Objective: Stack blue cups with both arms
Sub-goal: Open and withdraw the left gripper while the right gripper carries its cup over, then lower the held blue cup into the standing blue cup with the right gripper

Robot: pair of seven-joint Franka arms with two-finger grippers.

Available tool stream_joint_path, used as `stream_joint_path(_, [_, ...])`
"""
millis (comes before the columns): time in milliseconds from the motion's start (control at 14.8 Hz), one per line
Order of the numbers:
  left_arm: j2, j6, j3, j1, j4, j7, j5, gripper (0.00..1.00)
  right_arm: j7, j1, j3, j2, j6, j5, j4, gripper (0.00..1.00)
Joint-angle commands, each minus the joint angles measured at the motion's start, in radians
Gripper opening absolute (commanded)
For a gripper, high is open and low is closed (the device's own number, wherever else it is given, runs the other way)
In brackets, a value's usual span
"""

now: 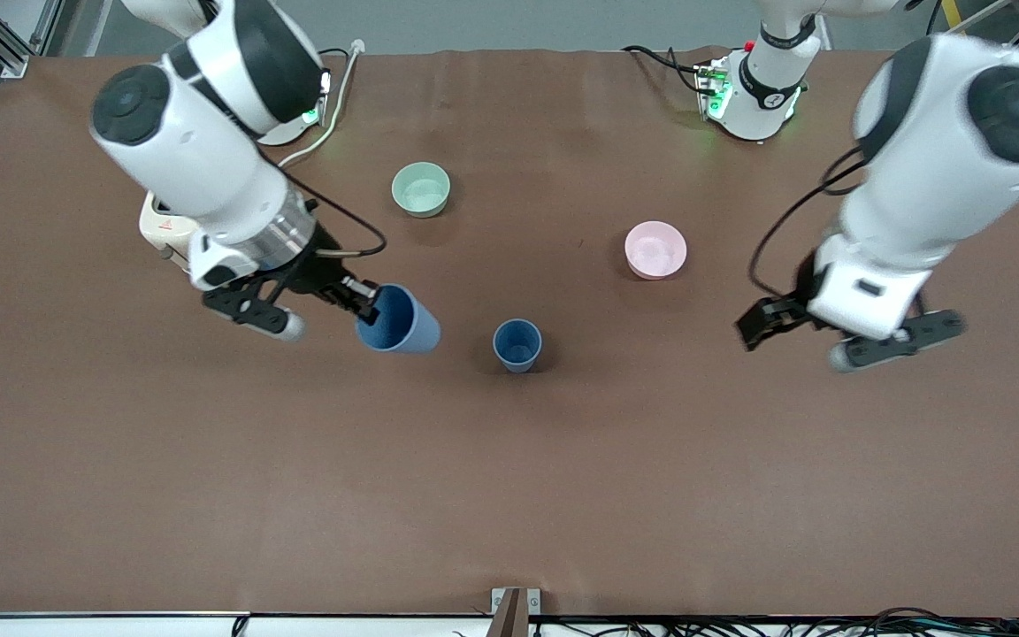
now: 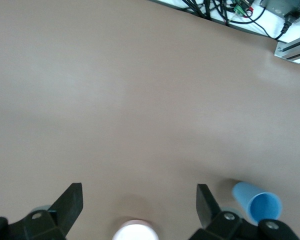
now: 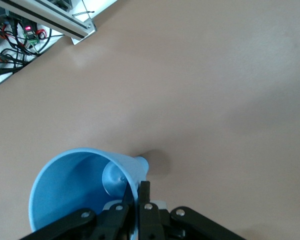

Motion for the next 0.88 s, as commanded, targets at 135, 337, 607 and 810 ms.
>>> stream_joint_path(135, [-0.158,-0.129,0.007,0.063,-0.035,0.188,0.011,1.0,0.327,0.031,0.134,0.089,0.086,-0.332,-0.054,0.0])
stream_joint_path(337, [-0.223,-0.196,0.011,0.089,-0.038,0.341,0.008,1.0,0.455,0.08,0.157,0.148,0.105,-0.463,-0.053,0.01])
stream_joint_path(607, [-0.362,-0.255,0.029,0.155,-0.157,0.488,-0.011,1.0,0.637,0.14,0.176,0.243,0.145,-0.645,-0.046,0.01])
stream_joint_path(810, [-0.442,-0.27,0.089,0.148,-0.268,0.497,-0.047,1.0,0.677,0.166,0.176,0.275,0.174,-0.65,-0.049,0.01])
